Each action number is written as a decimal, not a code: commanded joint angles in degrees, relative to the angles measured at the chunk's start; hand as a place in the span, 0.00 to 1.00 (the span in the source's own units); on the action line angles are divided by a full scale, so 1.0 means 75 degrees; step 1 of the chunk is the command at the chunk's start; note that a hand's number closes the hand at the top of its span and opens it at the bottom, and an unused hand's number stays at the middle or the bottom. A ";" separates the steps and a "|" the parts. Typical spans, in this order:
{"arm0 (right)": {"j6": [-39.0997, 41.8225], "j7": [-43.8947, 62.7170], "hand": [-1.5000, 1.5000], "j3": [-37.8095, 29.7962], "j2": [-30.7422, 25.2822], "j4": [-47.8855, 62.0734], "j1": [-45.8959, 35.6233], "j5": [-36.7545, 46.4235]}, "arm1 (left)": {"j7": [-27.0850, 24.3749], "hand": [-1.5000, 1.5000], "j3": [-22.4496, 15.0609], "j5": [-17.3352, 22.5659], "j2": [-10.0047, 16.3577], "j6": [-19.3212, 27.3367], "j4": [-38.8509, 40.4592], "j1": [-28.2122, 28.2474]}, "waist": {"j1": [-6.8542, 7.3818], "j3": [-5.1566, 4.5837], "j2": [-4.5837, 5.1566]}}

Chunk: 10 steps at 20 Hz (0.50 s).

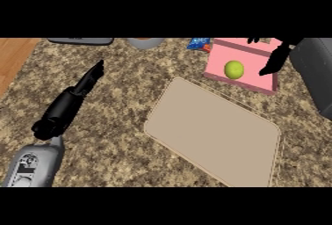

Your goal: Pick the pear from the tray and place it in the cardboard box

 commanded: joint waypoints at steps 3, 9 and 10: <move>0.0074 -0.0988 0.00 -0.1759 0.0070 0.0208 -0.0191 -0.1755 | -0.0037 0.50 0.0151 0.0146 0.0105 -0.0113 -0.0023 -0.0031 | 0.0012 0.0023 -0.0002; 0.1191 -0.0036 0.00 -0.4020 -0.0399 0.1182 -0.0364 -0.3946 | -0.0033 0.50 0.0063 0.0061 0.0028 -0.0041 -0.0095 0.0160 | -0.0012 0.0016 -0.0002; 0.0928 0.0215 0.00 -0.4185 -0.0205 0.1230 -0.0512 -0.4103 | -0.0302 0.50 0.0190 0.0071 0.0063 -0.0013 0.0218 -0.0103 | 0.0004 0.0003 0.0085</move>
